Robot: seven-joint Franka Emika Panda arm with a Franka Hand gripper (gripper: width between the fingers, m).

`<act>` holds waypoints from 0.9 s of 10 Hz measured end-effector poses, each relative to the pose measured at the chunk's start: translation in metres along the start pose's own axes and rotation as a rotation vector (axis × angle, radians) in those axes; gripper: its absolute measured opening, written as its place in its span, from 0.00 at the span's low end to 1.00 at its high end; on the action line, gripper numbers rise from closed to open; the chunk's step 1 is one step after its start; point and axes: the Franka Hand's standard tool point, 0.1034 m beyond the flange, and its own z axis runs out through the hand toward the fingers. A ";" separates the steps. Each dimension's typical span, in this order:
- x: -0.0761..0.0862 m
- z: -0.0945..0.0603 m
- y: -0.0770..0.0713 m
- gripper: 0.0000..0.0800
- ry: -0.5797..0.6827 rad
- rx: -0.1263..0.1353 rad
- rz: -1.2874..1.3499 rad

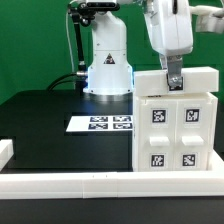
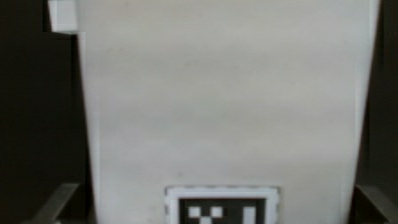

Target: Assemble cabinet

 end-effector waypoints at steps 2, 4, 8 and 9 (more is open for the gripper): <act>0.000 0.000 -0.001 0.69 -0.041 0.014 0.178; 0.000 0.002 0.000 0.77 -0.040 0.012 0.163; -0.011 -0.013 0.001 0.81 -0.057 -0.018 0.090; -0.015 -0.021 -0.001 0.81 -0.065 -0.021 0.031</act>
Offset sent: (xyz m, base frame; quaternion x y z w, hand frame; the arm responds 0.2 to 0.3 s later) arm 0.0000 0.0000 0.0000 0.0000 0.0000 0.0000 1.0000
